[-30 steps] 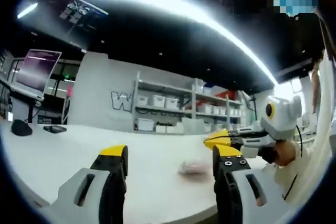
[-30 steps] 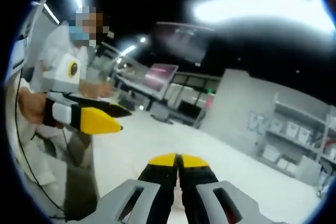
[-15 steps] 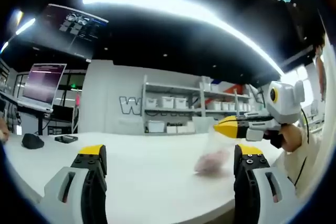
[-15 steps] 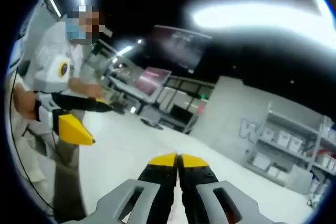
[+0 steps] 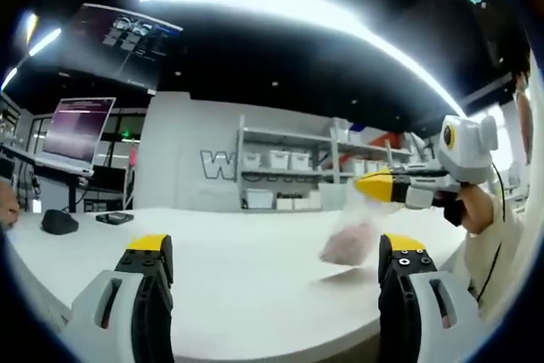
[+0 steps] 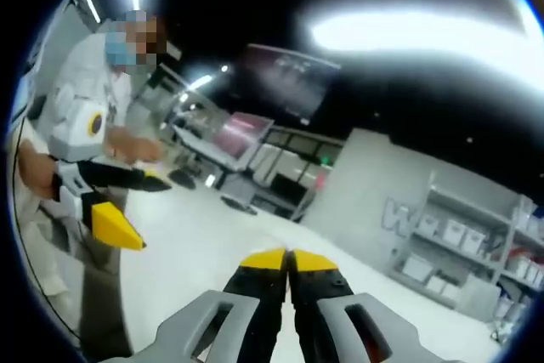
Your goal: Open the resealable bag by pulling the two sides of the seal apart until the entire bag opening is separated and visibly accessible.
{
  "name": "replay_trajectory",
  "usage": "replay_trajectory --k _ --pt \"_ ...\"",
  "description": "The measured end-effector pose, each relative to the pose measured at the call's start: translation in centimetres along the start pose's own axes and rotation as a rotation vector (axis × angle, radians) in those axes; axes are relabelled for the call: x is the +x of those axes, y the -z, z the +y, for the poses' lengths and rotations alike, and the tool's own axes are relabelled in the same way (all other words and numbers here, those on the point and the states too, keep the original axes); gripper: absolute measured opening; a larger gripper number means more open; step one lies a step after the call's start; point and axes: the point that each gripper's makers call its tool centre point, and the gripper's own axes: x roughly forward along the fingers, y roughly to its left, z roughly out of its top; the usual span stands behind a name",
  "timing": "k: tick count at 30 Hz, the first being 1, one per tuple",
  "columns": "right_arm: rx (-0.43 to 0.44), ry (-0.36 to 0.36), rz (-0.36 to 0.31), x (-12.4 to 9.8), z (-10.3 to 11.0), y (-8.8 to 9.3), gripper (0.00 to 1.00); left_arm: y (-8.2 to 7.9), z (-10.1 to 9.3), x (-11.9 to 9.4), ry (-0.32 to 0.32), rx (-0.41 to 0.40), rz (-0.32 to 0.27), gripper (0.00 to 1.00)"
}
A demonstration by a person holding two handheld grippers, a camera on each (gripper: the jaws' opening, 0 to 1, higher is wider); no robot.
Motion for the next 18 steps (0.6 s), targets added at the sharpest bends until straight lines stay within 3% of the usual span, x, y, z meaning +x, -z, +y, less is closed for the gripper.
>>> replay_trajectory --k 18 --pt "-0.054 -0.008 -0.005 0.86 -0.17 -1.05 0.00 0.44 0.42 -0.39 -0.010 0.016 0.014 1.00"
